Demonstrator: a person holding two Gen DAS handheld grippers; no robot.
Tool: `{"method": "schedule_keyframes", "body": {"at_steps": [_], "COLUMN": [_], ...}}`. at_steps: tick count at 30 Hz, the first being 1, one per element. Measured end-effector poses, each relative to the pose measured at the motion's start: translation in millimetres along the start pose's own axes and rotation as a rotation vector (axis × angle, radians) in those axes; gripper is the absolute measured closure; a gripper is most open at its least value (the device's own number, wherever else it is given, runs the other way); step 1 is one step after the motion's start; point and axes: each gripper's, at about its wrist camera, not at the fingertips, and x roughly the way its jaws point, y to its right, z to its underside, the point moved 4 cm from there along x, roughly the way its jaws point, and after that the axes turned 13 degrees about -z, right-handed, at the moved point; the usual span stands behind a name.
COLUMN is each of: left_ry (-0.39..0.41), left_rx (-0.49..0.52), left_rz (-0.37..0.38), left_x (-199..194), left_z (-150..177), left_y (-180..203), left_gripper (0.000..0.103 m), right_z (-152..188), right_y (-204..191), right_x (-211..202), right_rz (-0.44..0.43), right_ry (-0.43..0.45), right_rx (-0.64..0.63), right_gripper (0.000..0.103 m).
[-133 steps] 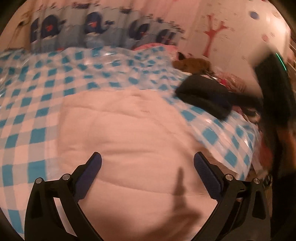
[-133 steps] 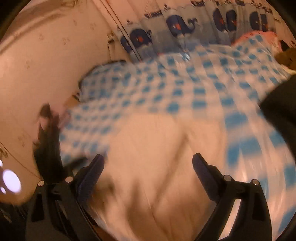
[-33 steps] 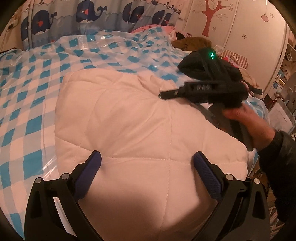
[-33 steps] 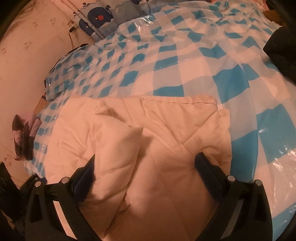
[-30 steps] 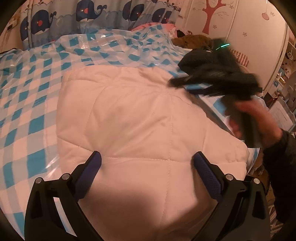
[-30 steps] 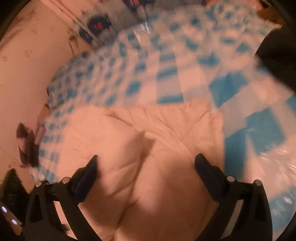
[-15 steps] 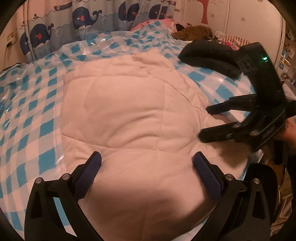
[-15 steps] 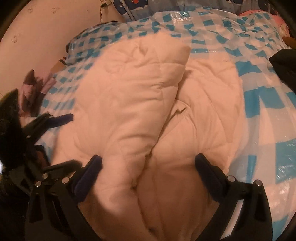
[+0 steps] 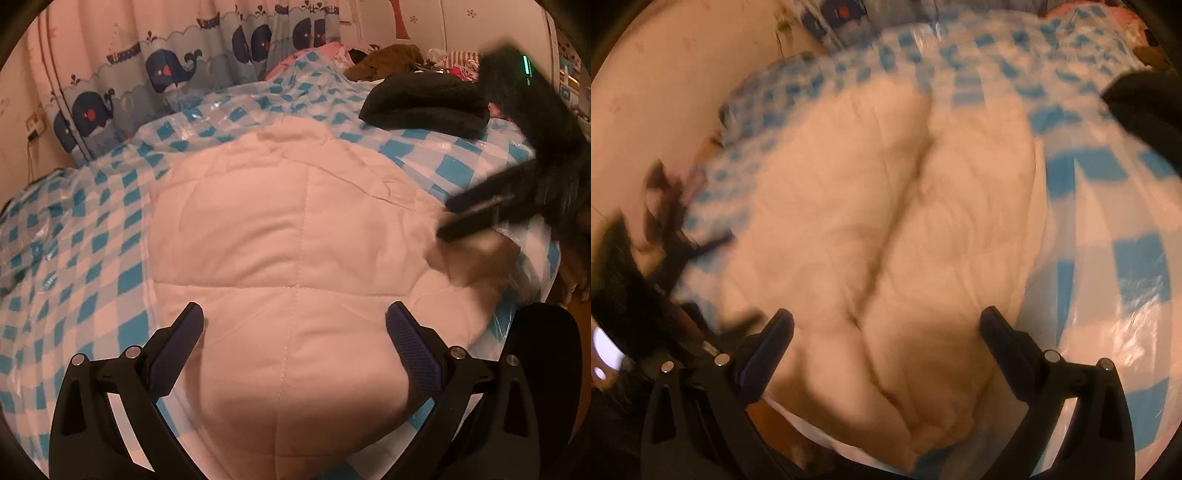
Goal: Fold large clothes
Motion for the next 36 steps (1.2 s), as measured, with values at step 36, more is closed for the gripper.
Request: {"method": "schedule_keyframes", "body": {"at_steps": [36], "left_ry": [-0.024], "left_rx": [-0.461], "left_rz": [0.395], "left_x": [-20], "left_z": [11], "left_y": [-96], "left_gripper": [0.008], "right_z": [-54], "right_y": [33], "right_x": [-6], "right_rz": [-0.214], "right_ry": [0.123], "right_rx": [0.162], "right_gripper": [0.006]}}
